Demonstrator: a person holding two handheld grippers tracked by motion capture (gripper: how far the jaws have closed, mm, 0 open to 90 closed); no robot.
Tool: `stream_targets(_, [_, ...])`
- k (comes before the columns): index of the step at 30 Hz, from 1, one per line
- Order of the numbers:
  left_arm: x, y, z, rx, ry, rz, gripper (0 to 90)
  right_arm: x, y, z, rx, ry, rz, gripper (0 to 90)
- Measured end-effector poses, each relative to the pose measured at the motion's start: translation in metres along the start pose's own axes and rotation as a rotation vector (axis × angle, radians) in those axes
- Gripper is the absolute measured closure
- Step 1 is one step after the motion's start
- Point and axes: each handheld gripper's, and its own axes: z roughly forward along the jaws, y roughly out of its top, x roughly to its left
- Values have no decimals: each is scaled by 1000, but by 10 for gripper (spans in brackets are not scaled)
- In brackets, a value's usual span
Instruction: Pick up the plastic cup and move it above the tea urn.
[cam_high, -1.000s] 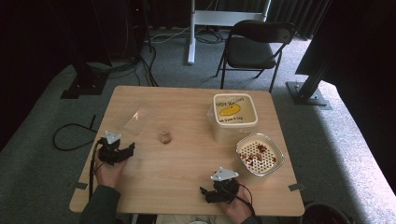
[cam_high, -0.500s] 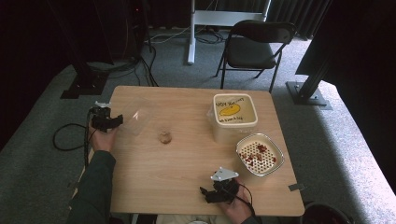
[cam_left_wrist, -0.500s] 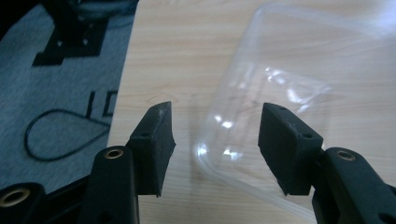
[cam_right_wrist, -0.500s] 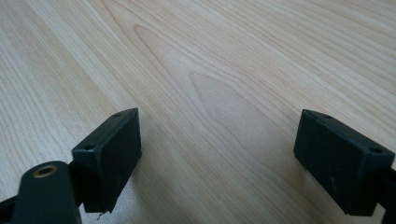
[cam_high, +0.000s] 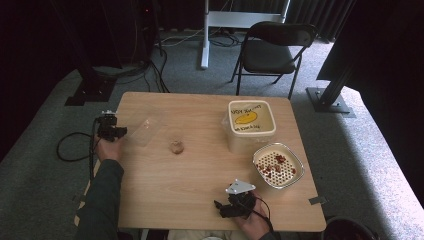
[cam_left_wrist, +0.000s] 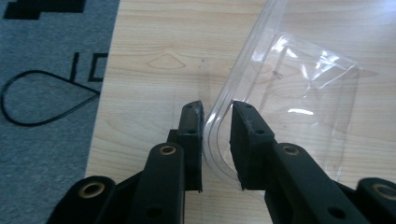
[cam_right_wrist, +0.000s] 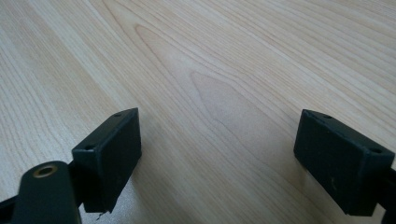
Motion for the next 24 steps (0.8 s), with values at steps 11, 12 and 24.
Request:
stream_targets(11, [-2, 7, -20, -91, -69, -33, 826, 0, 0, 0, 0, 0, 1, 144])
stream_targets(12, [-4, 9, -23, -95, -60, -22, 829, 0, 0, 0, 0, 0, 1, 144])
stream_targets(24, [-27, 34, -59, -211, -132, 19, 831, -2, 5, 5, 2, 7, -9, 143])
